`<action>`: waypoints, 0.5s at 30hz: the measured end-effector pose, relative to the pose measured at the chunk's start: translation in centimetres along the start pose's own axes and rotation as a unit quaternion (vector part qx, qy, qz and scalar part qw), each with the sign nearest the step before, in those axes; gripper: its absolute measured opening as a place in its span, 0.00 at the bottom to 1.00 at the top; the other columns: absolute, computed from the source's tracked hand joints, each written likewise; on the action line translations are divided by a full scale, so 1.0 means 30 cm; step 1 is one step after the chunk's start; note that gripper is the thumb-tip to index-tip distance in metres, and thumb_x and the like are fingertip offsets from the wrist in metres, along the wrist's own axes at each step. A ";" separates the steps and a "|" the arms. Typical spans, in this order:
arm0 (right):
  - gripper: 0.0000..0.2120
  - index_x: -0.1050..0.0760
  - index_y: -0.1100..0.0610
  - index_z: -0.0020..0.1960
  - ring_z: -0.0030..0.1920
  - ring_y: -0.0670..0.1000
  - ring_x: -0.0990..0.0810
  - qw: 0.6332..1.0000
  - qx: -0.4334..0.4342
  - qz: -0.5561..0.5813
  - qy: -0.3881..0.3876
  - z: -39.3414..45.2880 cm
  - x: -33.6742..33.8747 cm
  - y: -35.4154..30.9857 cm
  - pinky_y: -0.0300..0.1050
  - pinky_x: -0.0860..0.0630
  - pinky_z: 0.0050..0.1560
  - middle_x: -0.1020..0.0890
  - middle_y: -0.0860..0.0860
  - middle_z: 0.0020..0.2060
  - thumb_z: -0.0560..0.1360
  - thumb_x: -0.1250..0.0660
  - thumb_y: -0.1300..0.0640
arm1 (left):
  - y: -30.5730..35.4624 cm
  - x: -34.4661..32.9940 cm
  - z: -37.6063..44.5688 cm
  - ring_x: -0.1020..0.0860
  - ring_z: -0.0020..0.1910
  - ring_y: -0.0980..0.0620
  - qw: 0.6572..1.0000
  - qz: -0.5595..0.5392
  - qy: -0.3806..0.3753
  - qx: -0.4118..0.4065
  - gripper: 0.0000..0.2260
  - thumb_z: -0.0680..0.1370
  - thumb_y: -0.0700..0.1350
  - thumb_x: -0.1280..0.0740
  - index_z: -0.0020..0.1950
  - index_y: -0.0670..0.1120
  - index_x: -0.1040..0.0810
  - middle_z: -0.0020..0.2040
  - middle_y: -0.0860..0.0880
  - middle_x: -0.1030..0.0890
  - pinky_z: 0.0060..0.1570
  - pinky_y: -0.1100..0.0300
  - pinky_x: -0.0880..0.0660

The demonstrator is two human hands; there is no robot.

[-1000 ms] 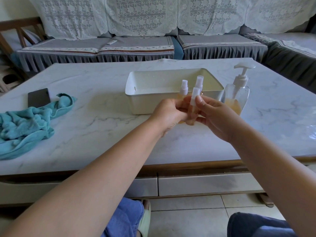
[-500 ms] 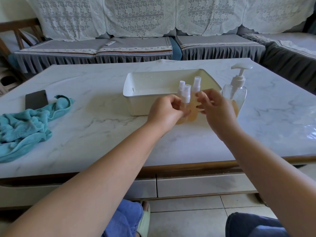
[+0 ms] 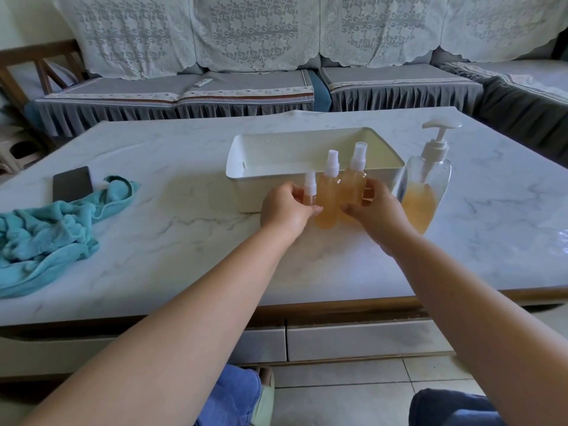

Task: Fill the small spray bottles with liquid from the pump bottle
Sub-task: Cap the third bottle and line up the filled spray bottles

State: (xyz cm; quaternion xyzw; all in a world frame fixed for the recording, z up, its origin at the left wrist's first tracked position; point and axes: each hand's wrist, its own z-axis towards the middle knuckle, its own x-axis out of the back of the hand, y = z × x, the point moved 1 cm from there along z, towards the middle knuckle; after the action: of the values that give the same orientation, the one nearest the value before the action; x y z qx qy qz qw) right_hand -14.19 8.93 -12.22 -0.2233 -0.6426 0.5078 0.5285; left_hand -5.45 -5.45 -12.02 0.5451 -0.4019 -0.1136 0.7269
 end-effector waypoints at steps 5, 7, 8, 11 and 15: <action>0.25 0.29 0.55 0.67 0.54 0.51 0.22 1.000 0.005 -0.008 -0.016 0.022 -0.022 0.004 0.43 0.28 0.47 0.21 0.49 0.57 0.73 0.26 0.53 | -0.018 -0.018 0.018 0.21 0.39 0.52 1.000 0.006 -0.015 -0.005 0.13 0.66 0.44 0.21 0.44 0.49 0.23 0.37 0.55 0.21 0.42 0.58 0.25; 0.25 0.27 0.53 0.66 0.55 0.51 0.22 0.999 0.015 -0.001 -0.039 0.019 -0.027 -0.003 0.44 0.27 0.50 0.20 0.49 0.55 0.72 0.25 0.52 | -0.026 -0.017 0.028 0.19 0.44 0.50 1.000 0.001 -0.022 -0.013 0.15 0.66 0.43 0.21 0.48 0.49 0.21 0.42 0.52 0.17 0.49 0.53 0.22; 0.25 0.27 0.52 0.67 0.55 0.50 0.22 0.999 0.020 0.007 -0.050 0.016 -0.029 -0.008 0.45 0.26 0.52 0.20 0.48 0.55 0.72 0.25 0.53 | -0.027 -0.014 0.030 0.18 0.45 0.49 0.999 0.002 -0.028 -0.017 0.14 0.66 0.43 0.21 0.48 0.49 0.21 0.44 0.51 0.17 0.51 0.51 0.22; 0.23 0.27 0.47 0.66 0.51 0.45 0.22 0.996 0.042 0.029 -0.074 0.003 -0.028 -0.019 0.39 0.27 0.48 0.19 0.42 0.49 0.73 0.26 0.55 | -0.032 -0.010 0.037 0.18 0.46 0.47 0.999 -0.005 -0.036 -0.020 0.13 0.66 0.42 0.22 0.46 0.50 0.20 0.44 0.50 0.16 0.53 0.49 0.22; 0.23 0.26 0.46 0.64 0.47 0.37 0.23 0.994 0.038 0.060 -0.089 -0.008 -0.024 -0.021 0.31 0.30 0.41 0.20 0.39 0.47 0.72 0.25 0.55 | -0.029 -0.001 0.031 0.18 0.46 0.48 0.999 -0.014 -0.036 -0.023 0.13 0.66 0.42 0.22 0.46 0.51 0.20 0.44 0.50 0.16 0.53 0.48 0.21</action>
State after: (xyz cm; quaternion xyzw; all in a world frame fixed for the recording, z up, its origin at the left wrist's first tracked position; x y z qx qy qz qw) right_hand -13.57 8.20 -12.00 -0.1950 -0.6527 0.5803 0.4463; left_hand -5.89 -6.41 -12.74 0.5294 -0.4179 -0.1524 0.7224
